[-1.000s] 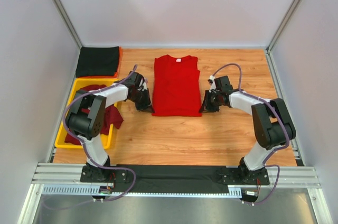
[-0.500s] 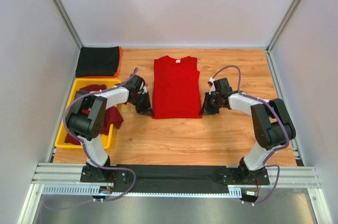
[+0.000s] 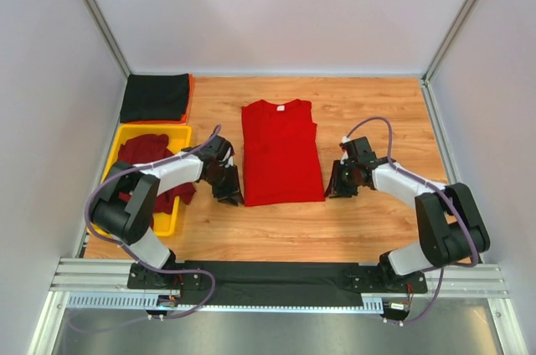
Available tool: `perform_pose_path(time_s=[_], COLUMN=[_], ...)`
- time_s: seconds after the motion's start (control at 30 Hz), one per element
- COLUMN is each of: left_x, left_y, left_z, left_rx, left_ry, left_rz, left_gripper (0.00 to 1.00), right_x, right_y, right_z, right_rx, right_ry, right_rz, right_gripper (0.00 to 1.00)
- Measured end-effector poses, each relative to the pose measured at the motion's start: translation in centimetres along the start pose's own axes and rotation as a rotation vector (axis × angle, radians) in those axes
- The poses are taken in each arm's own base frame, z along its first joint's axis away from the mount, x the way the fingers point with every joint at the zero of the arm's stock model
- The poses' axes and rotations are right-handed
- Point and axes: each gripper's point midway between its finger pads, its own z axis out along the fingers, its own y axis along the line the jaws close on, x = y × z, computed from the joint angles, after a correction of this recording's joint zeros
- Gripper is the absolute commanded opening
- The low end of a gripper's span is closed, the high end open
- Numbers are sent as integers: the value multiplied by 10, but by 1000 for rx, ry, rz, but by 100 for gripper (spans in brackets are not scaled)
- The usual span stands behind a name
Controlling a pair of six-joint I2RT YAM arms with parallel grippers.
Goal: Fold and stack the t-shirts
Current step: Fold the tshirt
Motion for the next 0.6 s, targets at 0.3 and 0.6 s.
perform_pose_path(time_s=[0.3, 0.6], left_x=[6, 8], left_y=[4, -1], left_z=[-22, -6], left_rx=[-53, -9], left_ry=[-53, -14], left_rz=[4, -36], left_gripper=[46, 46], right_x=[11, 22], right_y=[0, 2], right_z=[-23, -12], right_rx=[20, 8], right_ry=[-7, 64], right_rz=[51, 134], right_gripper=[40, 42])
